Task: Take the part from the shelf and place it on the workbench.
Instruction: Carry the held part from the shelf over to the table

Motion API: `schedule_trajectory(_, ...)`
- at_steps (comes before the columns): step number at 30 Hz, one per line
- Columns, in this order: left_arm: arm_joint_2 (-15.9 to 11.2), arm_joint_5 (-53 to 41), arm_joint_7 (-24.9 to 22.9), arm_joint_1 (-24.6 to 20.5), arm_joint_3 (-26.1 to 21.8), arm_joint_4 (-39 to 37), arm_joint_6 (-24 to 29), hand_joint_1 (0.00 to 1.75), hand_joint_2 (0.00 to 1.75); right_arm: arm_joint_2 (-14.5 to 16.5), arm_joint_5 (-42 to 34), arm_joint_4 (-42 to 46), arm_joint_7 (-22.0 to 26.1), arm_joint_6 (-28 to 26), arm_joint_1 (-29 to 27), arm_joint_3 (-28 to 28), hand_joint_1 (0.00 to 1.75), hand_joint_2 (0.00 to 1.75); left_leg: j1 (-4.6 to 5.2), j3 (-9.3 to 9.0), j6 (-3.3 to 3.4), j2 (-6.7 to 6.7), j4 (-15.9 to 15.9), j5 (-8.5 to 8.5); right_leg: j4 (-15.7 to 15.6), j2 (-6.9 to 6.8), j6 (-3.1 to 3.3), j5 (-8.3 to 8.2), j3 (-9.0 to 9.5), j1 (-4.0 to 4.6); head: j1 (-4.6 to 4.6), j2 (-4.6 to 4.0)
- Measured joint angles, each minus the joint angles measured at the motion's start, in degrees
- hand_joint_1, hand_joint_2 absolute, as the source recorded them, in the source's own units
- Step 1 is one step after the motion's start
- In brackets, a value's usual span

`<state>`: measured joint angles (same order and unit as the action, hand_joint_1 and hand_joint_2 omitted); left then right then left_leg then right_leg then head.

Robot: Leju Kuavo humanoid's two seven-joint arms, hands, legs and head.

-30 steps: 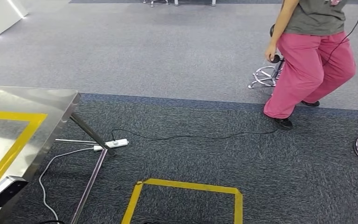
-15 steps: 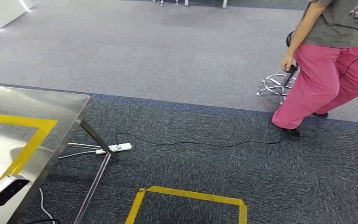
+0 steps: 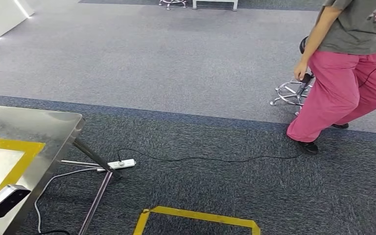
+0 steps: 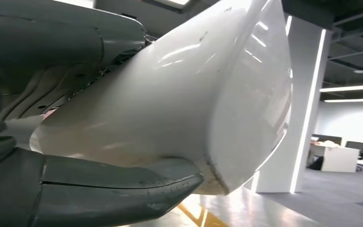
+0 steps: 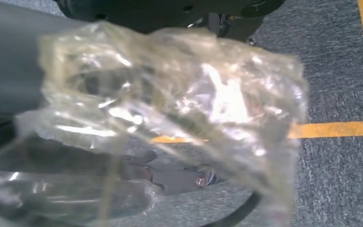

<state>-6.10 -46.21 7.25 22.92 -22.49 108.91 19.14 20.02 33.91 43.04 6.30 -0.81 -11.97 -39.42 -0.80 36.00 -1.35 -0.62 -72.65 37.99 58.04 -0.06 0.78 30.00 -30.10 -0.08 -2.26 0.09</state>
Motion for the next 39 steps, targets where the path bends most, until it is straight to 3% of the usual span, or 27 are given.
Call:
schedule_trajectory(1,0.01,0.00,-0.03,0.04,-0.01,0.00,-0.01,1.75,1.75,0.00,-0.01,0.00,-0.02,0.03,-0.04,-0.01,0.00,0.00,-0.26,0.60,-0.20,0.04,0.90,-0.51,0.00,0.02,-0.10,0.58,0.76,-0.03,0.01,0.00)
schedule_trajectory(4,0.06,0.10,-0.13,0.06,-0.05,-0.02,-0.17,1.75,1.75,0.01,-0.05,0.00,-0.04,0.17,-0.07,-0.01,0.00,0.00,-0.74,-0.13,-0.62,0.58,8.85,-8.08,0.15,0.03,-0.92,2.42,2.88,-0.26,-0.05,-0.01)
schedule_trajectory(6,0.11,0.48,-0.29,0.09,-0.15,-0.03,-0.56,1.75,1.75,0.03,-0.15,0.04,-0.13,0.26,-0.07,0.02,0.00,0.00,-0.40,-0.30,-0.16,1.17,11.29,-10.45,0.42,-0.07,-1.74,3.59,3.09,-0.29,-0.27,-0.01)
schedule_trajectory(8,0.11,0.84,-0.40,0.09,-0.35,0.01,-0.90,1.75,1.75,0.04,-0.26,0.11,-0.19,0.32,-0.08,0.05,0.00,0.00,-0.10,-0.38,0.53,1.27,11.26,-10.55,0.51,-0.25,-1.79,4.35,3.25,-0.33,-0.42,-0.01)
schedule_trajectory(11,0.12,1.53,-0.34,-0.15,-0.59,0.04,-1.14,1.75,1.75,0.03,-0.38,0.15,-0.20,0.33,-0.08,0.10,0.00,0.00,-0.02,-0.45,0.89,1.06,11.42,-10.73,0.32,-0.31,-1.24,4.00,3.95,-0.40,-0.42,0.00)
schedule_trajectory(18,0.13,2.32,-0.21,-0.21,-0.70,0.04,-1.28,1.75,1.75,0.02,-0.49,0.25,-0.20,0.34,-0.06,0.17,0.00,0.00,0.14,-0.64,1.95,0.92,11.53,-9.99,-1.45,-0.32,-1.57,4.27,4.82,-0.45,-0.43,0.00)
schedule_trajectory(21,0.11,2.38,-0.21,-0.23,-0.72,0.04,-1.28,1.75,1.75,0.02,-0.49,0.27,-0.20,0.36,-0.07,0.19,0.00,0.00,0.20,-0.97,2.05,0.93,11.53,-9.81,-2.10,-0.35,-2.39,4.59,5.20,-0.55,-0.44,0.00)
schedule_trajectory(27,0.11,2.39,-0.21,-0.22,-0.74,0.04,-1.30,1.75,1.75,0.02,-0.49,0.28,-0.20,0.36,-0.08,0.21,0.00,0.00,0.20,-1.40,2.07,0.93,11.55,-9.79,-2.13,-0.35,-2.83,4.54,5.57,-0.54,-0.45,0.00)
schedule_trajectory(39,0.13,2.28,-0.21,-0.21,-0.81,0.03,-1.84,1.75,1.75,0.02,-0.24,0.28,-0.32,0.33,-0.08,0.21,0.00,0.00,0.18,-1.91,2.03,0.93,11.85,-9.82,-2.12,-0.35,-2.94,4.60,5.92,-0.51,-0.45,0.00)
